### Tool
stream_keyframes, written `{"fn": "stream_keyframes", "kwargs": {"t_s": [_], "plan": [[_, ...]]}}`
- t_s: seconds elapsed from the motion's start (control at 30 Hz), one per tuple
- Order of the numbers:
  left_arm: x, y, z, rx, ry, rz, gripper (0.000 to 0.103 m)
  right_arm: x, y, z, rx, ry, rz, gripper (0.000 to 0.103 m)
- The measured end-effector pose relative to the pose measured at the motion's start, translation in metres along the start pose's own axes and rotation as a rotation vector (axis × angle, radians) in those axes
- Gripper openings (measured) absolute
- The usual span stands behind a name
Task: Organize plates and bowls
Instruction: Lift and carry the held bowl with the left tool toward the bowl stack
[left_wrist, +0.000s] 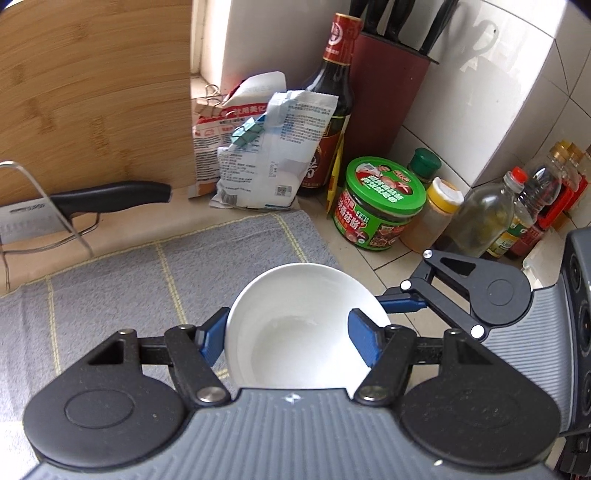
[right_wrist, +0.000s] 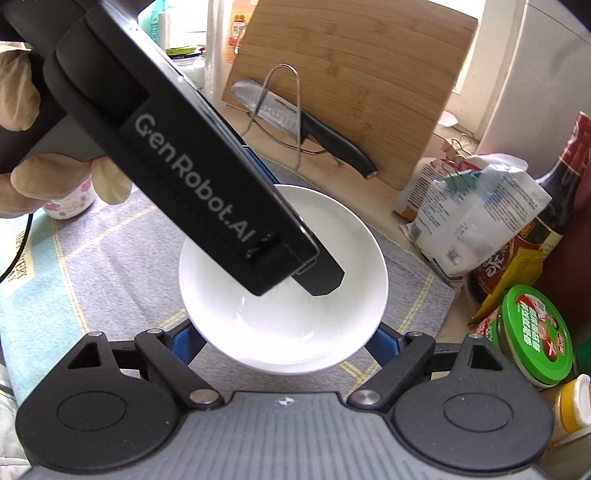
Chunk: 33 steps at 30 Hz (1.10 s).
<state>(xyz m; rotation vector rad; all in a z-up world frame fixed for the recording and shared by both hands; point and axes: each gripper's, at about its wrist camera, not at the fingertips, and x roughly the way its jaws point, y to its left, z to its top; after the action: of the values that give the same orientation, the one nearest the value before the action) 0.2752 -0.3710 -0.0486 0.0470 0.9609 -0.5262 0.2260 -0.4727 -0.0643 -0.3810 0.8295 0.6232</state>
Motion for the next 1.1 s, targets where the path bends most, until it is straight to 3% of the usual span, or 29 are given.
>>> {"fn": "stream_keyframes", "kwargs": {"t_s": [0.63,1.1], "plan": [[-0.088,0.077,-0.049,-0.050,-0.058,0.051,0.067,0.010,0.100,0.064,-0.072,0.004,0.040,0.092],[-0.167,0.151,-0.089,-0.109,-0.117,0.154,0.067,0.026,0.186,0.132,-0.175,-0.049,0.108,0.092]]}}
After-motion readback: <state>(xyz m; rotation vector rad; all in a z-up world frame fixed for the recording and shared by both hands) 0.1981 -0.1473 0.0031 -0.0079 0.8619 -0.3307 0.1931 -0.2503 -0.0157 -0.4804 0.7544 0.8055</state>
